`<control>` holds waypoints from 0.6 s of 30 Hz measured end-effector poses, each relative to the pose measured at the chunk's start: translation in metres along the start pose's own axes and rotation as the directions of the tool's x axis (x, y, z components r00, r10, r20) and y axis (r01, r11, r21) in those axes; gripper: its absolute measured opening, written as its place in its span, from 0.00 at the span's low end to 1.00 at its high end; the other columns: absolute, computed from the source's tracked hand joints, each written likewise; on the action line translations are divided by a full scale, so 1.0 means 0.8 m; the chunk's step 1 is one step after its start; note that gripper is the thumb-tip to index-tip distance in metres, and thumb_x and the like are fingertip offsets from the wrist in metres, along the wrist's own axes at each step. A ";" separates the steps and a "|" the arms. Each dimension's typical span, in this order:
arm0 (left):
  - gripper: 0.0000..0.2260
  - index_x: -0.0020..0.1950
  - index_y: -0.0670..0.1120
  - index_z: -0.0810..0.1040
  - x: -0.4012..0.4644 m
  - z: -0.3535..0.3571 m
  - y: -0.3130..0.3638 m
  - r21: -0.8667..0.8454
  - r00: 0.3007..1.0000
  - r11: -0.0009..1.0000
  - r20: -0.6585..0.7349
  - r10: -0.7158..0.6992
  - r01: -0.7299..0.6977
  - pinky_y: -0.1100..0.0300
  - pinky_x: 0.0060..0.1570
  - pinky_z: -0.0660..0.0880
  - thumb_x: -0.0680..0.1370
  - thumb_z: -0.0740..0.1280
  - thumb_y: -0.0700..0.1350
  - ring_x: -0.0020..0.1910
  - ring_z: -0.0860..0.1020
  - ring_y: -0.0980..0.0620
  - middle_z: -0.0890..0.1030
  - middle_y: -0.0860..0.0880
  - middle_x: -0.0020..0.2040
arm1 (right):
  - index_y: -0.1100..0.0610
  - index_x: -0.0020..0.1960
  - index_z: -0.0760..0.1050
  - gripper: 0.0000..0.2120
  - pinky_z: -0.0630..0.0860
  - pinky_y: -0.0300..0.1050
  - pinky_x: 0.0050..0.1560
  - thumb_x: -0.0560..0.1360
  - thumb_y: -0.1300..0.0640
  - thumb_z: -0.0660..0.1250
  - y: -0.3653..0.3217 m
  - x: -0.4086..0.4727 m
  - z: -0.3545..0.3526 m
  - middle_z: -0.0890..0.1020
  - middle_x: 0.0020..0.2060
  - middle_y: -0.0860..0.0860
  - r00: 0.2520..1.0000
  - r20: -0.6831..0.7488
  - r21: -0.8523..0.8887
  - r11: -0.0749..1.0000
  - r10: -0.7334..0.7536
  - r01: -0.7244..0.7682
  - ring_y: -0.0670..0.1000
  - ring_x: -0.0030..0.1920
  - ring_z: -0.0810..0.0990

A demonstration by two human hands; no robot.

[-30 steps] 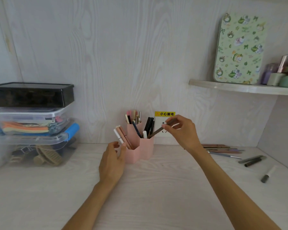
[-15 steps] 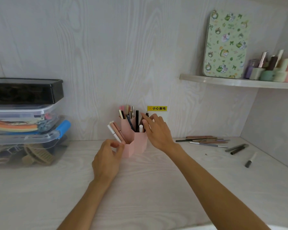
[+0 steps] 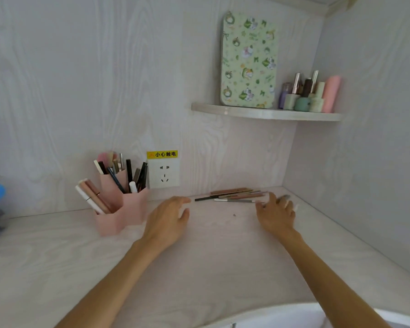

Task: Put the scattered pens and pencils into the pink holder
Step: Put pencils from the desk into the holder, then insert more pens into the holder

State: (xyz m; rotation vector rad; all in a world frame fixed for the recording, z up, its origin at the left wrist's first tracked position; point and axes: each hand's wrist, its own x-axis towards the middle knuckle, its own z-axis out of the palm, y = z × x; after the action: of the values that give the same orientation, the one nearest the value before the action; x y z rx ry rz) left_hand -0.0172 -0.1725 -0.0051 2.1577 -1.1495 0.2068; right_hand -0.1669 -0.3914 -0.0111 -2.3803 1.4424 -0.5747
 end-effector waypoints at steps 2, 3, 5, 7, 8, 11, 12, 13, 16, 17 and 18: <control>0.19 0.72 0.51 0.65 0.030 0.034 0.015 0.034 0.989 0.999 0.146 -0.003 -0.002 0.56 0.64 0.66 0.80 0.57 0.48 0.69 0.67 0.50 0.69 0.50 0.71 | 0.57 0.76 0.46 0.32 0.47 0.60 0.73 0.79 0.41 0.49 0.025 0.020 0.001 0.47 0.76 0.63 0.993 0.044 -0.056 0.993 0.108 -0.106 0.65 0.75 0.44; 0.21 0.74 0.50 0.61 0.043 0.049 0.020 0.057 0.981 0.998 0.193 0.008 -0.019 0.56 0.67 0.63 0.81 0.56 0.48 0.71 0.63 0.50 0.65 0.50 0.73 | 0.58 0.76 0.43 0.34 0.45 0.59 0.73 0.78 0.40 0.48 0.032 0.029 0.003 0.45 0.76 0.63 0.990 0.055 -0.066 0.990 0.129 -0.126 0.64 0.75 0.43; 0.23 0.76 0.50 0.56 0.070 0.078 0.026 0.119 0.968 0.990 0.246 0.048 -0.080 0.55 0.69 0.60 0.81 0.55 0.48 0.73 0.59 0.50 0.60 0.49 0.76 | 0.57 0.76 0.42 0.34 0.44 0.58 0.74 0.79 0.40 0.46 0.035 0.050 0.007 0.43 0.76 0.62 0.990 0.082 -0.074 0.991 0.113 -0.107 0.63 0.75 0.42; 0.22 0.76 0.51 0.55 0.091 0.100 0.027 0.188 0.967 0.976 0.246 0.061 -0.109 0.55 0.68 0.58 0.81 0.53 0.48 0.73 0.59 0.51 0.59 0.50 0.76 | 0.56 0.76 0.43 0.30 0.43 0.57 0.75 0.80 0.42 0.45 0.029 0.064 0.014 0.42 0.76 0.61 0.992 0.121 -0.110 0.993 0.044 -0.031 0.61 0.76 0.40; 0.22 0.76 0.52 0.56 0.099 0.111 0.027 0.214 0.972 0.971 0.229 0.055 -0.106 0.55 0.67 0.58 0.81 0.53 0.48 0.73 0.60 0.52 0.61 0.51 0.75 | 0.55 0.76 0.44 0.29 0.42 0.56 0.75 0.80 0.43 0.44 0.025 0.071 0.020 0.43 0.76 0.60 0.990 0.143 -0.132 0.991 0.013 0.006 0.60 0.76 0.41; 0.19 0.73 0.54 0.63 0.104 0.121 0.026 0.227 0.990 0.971 0.137 0.045 -0.076 0.56 0.60 0.61 0.81 0.52 0.47 0.68 0.66 0.51 0.69 0.53 0.71 | 0.59 0.76 0.50 0.26 0.45 0.55 0.75 0.81 0.48 0.44 0.001 0.071 0.032 0.51 0.76 0.58 0.983 0.166 -0.171 0.979 -0.080 0.109 0.58 0.76 0.48; 0.19 0.72 0.55 0.65 0.105 0.120 0.025 0.222 0.992 0.972 0.120 0.050 -0.076 0.56 0.58 0.62 0.81 0.53 0.46 0.66 0.68 0.51 0.71 0.53 0.69 | 0.60 0.75 0.52 0.26 0.46 0.55 0.75 0.81 0.49 0.45 -0.009 0.067 0.037 0.55 0.75 0.59 0.982 0.157 -0.177 0.975 -0.109 0.137 0.58 0.75 0.52; 0.18 0.71 0.55 0.67 0.105 0.117 0.023 0.217 0.992 0.973 0.117 0.055 -0.080 0.56 0.57 0.63 0.81 0.54 0.44 0.65 0.69 0.50 0.73 0.52 0.67 | 0.61 0.73 0.55 0.25 0.48 0.55 0.75 0.80 0.50 0.46 -0.020 0.062 0.043 0.60 0.73 0.59 0.981 0.138 -0.174 0.971 -0.139 0.162 0.58 0.73 0.57; 0.18 0.67 0.55 0.72 0.099 0.098 0.018 0.160 0.987 0.982 0.143 0.079 -0.101 0.55 0.55 0.69 0.79 0.57 0.41 0.61 0.73 0.47 0.77 0.50 0.63 | 0.56 0.72 0.59 0.21 0.52 0.53 0.73 0.80 0.53 0.49 -0.041 0.040 0.057 0.67 0.68 0.60 0.975 0.072 -0.163 0.962 -0.210 0.220 0.59 0.69 0.63; 0.17 0.65 0.55 0.74 0.093 0.089 0.015 0.126 0.986 0.988 0.147 0.073 -0.092 0.55 0.54 0.71 0.79 0.58 0.41 0.59 0.74 0.47 0.78 0.49 0.62 | 0.55 0.71 0.59 0.20 0.55 0.52 0.72 0.80 0.53 0.50 -0.044 0.034 0.059 0.69 0.67 0.60 0.972 0.047 -0.150 0.961 -0.230 0.234 0.59 0.67 0.65; 0.16 0.64 0.54 0.75 0.088 0.082 0.013 0.082 0.988 0.994 0.142 0.055 -0.067 0.56 0.53 0.72 0.78 0.60 0.42 0.58 0.75 0.47 0.79 0.50 0.60 | 0.54 0.70 0.61 0.19 0.58 0.51 0.70 0.80 0.54 0.52 -0.045 0.032 0.059 0.70 0.65 0.60 0.969 0.016 -0.131 0.961 -0.245 0.245 0.59 0.66 0.67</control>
State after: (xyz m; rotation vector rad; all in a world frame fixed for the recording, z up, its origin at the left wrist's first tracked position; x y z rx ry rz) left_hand 0.0058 -0.2657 -0.0193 2.2447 -1.3086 0.1359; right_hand -0.1058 -0.3961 -0.0316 -2.6868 1.2284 -0.5524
